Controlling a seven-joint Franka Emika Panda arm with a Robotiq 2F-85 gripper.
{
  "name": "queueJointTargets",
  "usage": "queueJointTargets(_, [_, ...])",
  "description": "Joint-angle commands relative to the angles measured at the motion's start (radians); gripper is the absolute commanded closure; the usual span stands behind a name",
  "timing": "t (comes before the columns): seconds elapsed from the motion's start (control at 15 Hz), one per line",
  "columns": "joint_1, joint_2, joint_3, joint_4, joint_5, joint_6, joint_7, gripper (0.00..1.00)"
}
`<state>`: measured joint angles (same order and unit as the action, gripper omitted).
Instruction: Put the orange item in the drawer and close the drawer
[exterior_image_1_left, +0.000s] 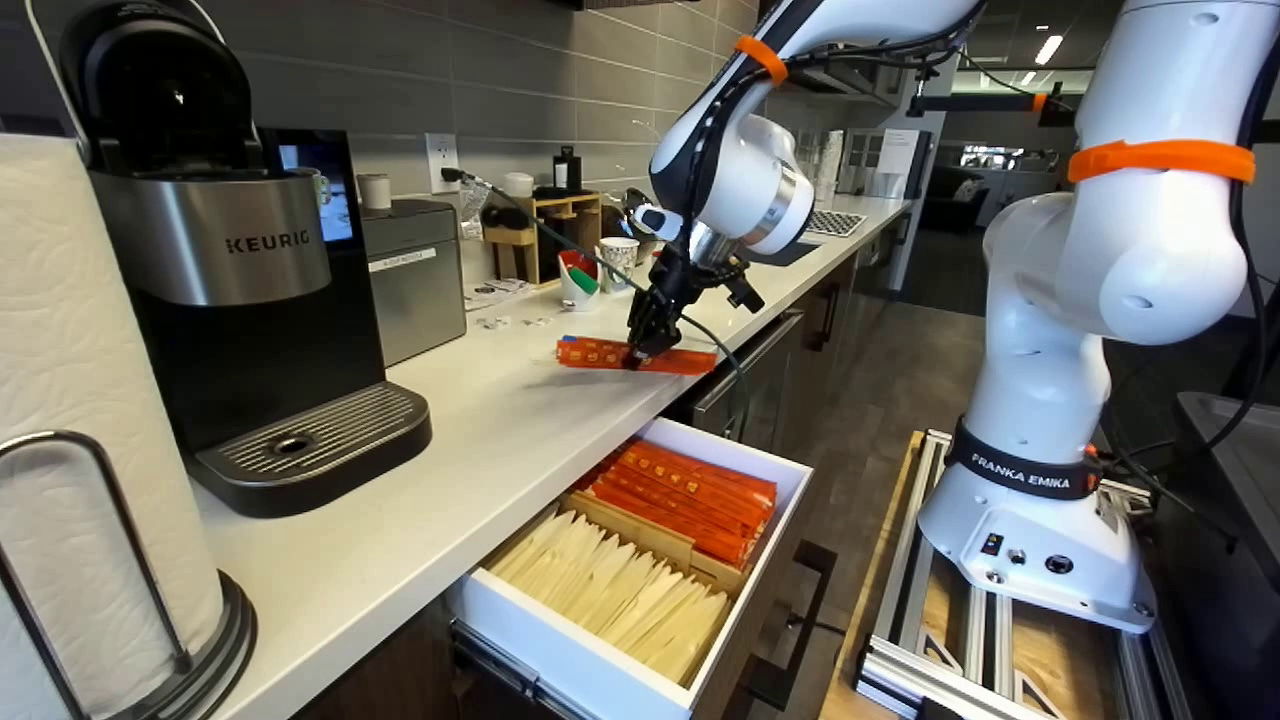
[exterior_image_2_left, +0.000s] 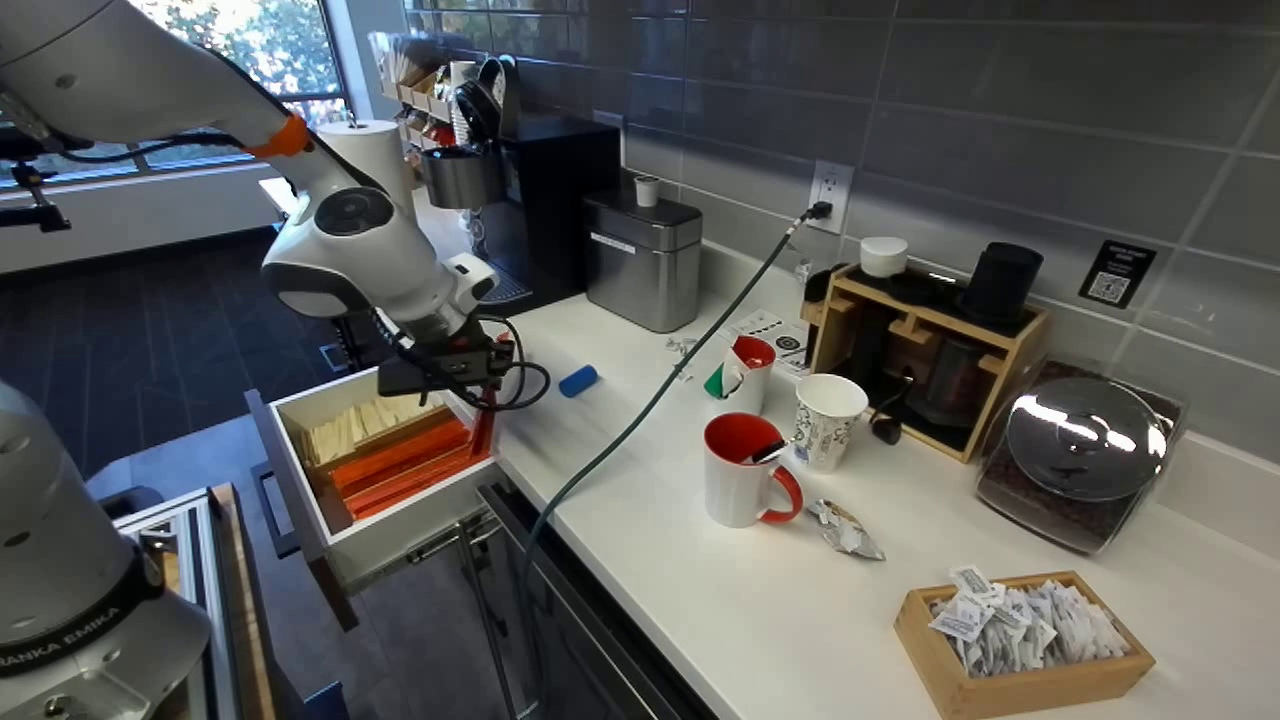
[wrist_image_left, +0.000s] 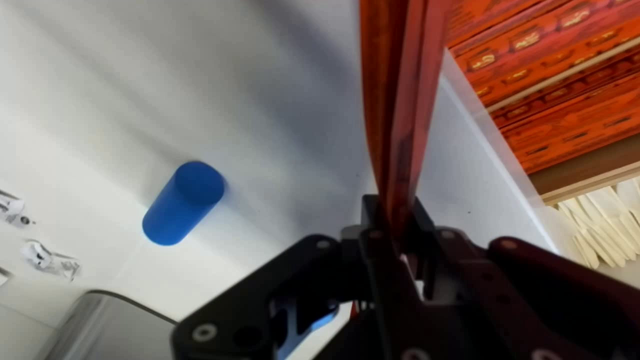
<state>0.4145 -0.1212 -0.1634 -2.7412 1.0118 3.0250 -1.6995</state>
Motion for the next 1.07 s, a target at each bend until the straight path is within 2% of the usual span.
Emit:
queueJointTargets(0.0, [-0.005, -0.011, 0.000, -0.001, 0.020, 0.000, -0.061, 0.87])
queueJointTargets(0.13, [-0.013, -0.020, 0.000, -0.001, 0.041, -0.001, -0.130, 0.87])
queueJointTargets(0.4, [-0.014, -0.021, 0.001, -0.003, 0.043, -0.001, -0.147, 0.87])
queueJointTargets(0.47, [-0.014, -0.021, 0.001, -0.003, 0.043, -0.001, -0.147, 0.97])
queueJointTargets(0.8, [-0.012, 0.094, 0.124, -0.004, 0.054, 0.086, -0.166, 0.97])
queueJointTargets(1.0, [0.001, 0.186, 0.184, -0.010, 0.112, 0.198, -0.205, 0.97])
